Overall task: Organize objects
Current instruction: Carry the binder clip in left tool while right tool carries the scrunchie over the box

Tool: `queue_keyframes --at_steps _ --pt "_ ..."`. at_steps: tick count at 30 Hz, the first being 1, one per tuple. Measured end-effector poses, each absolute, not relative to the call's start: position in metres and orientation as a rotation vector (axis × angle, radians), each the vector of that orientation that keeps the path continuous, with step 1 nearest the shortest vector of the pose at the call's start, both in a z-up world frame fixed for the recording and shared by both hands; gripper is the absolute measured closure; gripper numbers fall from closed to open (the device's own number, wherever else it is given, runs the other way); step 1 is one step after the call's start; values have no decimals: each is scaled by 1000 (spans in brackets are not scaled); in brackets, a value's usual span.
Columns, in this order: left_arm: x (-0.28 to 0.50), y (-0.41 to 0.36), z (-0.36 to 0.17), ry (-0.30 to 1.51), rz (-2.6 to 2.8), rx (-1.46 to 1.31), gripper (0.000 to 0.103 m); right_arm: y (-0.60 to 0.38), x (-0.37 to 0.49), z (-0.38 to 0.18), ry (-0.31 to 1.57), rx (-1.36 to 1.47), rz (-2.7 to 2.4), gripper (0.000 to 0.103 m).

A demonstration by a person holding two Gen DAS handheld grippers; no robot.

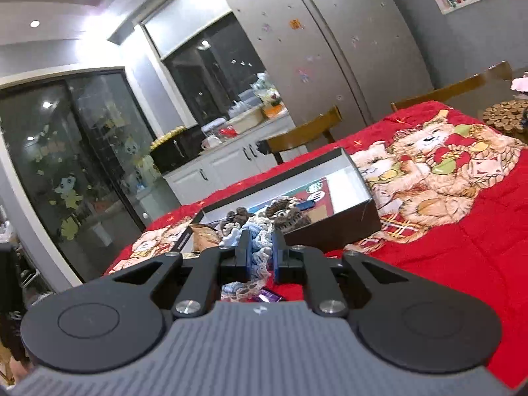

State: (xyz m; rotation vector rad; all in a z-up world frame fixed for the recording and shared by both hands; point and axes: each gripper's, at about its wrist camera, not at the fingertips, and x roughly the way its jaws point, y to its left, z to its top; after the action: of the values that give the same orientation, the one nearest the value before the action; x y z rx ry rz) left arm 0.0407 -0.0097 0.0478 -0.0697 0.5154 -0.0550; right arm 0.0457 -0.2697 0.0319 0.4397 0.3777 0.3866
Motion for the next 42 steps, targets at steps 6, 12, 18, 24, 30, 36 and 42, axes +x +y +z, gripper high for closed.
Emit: queue_keyframes --at_steps 6,12,18,24,30,36,42 --pt "49 -5 78 518 -38 -68 48 -267 53 70 338 429 398 89" --pt "71 3 110 528 -6 -95 48 -261 64 110 278 400 426 89" --pt "101 11 137 552 27 -121 48 -262 94 136 263 454 441 89" --pt "133 18 157 558 39 -132 49 -259 123 148 259 484 436 89" --pt "173 32 168 576 42 -187 49 -249 158 151 268 527 434 89" --pt "208 45 165 580 10 -227 48 -216 196 131 352 583 431 89" --pt "241 66 138 613 0 -279 48 -182 239 105 441 577 438 89"
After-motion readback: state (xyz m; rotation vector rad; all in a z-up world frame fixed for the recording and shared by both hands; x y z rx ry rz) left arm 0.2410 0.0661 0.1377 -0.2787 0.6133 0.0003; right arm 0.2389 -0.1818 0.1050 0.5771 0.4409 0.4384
